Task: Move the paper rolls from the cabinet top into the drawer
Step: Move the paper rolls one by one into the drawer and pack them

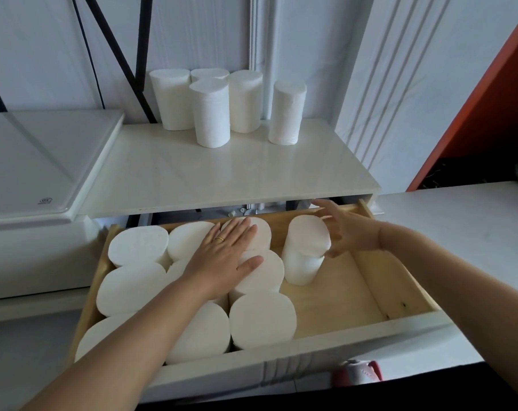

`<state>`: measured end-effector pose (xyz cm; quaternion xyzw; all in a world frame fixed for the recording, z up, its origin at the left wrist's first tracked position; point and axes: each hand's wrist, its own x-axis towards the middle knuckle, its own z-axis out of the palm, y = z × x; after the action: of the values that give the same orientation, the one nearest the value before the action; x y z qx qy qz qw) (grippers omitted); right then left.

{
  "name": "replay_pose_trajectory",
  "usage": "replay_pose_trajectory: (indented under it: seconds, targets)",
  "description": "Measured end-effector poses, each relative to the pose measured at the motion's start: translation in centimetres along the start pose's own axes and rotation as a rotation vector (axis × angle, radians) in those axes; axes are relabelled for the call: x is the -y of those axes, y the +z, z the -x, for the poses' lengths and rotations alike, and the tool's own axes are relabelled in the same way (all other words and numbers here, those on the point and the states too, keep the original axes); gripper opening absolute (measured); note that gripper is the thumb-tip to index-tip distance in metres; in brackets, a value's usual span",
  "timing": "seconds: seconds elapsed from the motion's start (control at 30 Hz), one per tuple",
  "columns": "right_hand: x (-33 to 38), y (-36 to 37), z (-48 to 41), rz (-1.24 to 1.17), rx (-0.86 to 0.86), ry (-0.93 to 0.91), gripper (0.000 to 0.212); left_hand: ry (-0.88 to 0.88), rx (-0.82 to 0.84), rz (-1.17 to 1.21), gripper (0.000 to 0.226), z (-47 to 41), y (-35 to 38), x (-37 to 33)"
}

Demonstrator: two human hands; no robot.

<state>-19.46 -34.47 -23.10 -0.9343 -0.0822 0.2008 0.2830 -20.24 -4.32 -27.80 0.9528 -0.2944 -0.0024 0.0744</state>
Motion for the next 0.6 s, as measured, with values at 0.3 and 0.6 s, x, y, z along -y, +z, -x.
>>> replay_pose_trajectory:
  seconds: [0.3, 0.6]
  targets:
    - [0.7, 1.0, -1.1, -0.108, 0.054, 0.071, 0.089, -0.002, -0.002, 0.013, 0.081, 0.0, -0.2, -0.1]
    - [1.9, 2.4, -0.8, -0.090, 0.027, 0.365, 0.085, 0.000, -0.012, -0.006, 0.072, 0.0, 0.0, 0.0]
